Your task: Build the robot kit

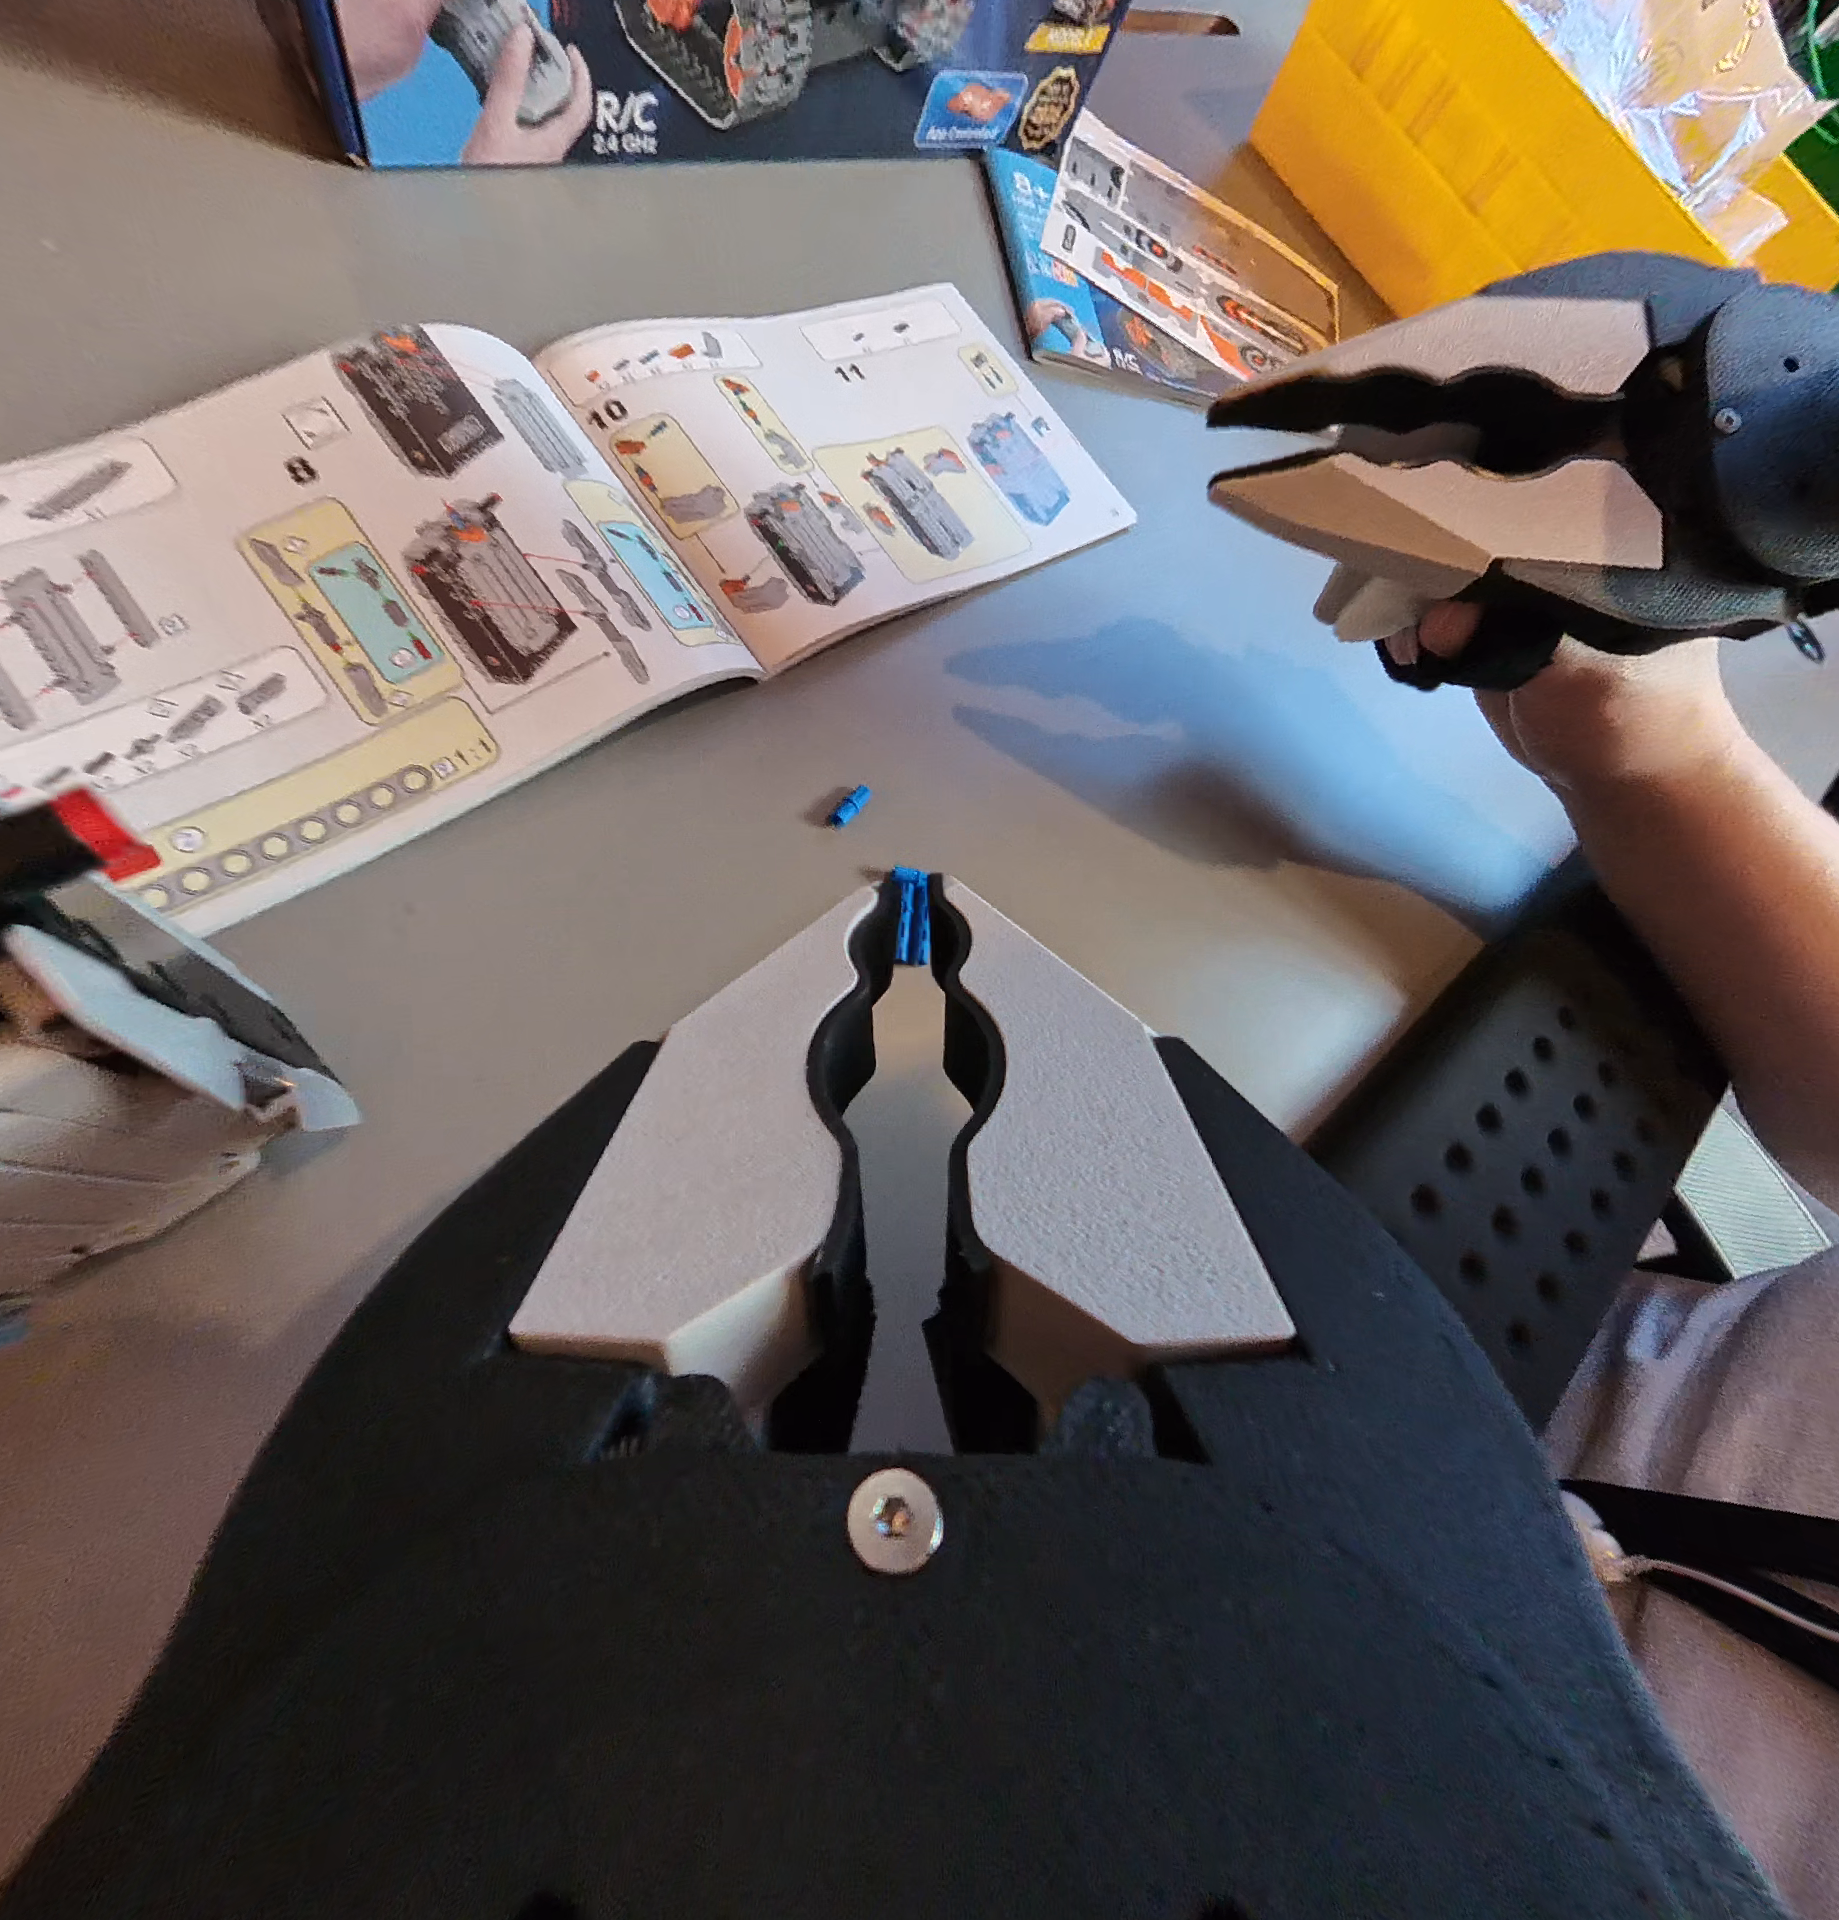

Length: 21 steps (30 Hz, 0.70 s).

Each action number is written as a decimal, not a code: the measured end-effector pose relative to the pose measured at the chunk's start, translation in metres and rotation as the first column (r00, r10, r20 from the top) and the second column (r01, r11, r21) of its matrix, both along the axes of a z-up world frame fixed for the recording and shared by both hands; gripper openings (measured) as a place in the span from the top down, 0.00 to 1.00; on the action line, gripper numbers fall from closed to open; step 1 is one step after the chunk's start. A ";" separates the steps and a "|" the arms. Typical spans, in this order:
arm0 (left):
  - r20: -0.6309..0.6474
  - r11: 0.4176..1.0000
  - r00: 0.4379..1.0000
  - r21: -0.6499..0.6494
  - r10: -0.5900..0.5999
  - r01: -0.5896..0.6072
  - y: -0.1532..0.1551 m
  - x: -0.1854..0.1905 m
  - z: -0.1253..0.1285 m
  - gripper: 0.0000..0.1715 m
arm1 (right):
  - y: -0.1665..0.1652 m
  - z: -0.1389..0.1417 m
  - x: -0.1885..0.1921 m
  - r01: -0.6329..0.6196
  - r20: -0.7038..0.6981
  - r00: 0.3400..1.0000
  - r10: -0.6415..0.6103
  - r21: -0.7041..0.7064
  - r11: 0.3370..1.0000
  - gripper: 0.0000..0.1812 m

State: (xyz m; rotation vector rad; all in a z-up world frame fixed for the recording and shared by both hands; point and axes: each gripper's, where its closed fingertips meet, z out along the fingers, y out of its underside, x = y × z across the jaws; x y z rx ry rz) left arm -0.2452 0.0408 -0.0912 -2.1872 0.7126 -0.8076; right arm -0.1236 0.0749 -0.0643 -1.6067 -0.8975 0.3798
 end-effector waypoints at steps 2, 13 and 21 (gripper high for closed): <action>0.000 1.000 1.000 0.027 0.013 -0.013 0.005 -0.002 0.006 0.98 | 0.003 -0.005 0.001 0.006 0.002 1.000 -0.006 -0.021 1.000 0.93; -0.078 0.996 0.997 0.088 0.010 -0.003 0.034 0.012 -0.009 0.99 | 0.000 -0.009 -0.004 -0.017 0.014 1.000 0.018 -0.048 0.999 0.92; -0.156 0.990 0.988 0.140 0.014 0.008 0.040 0.012 -0.031 1.00 | 0.000 -0.016 -0.008 -0.022 -0.052 0.999 0.014 -0.155 0.988 0.91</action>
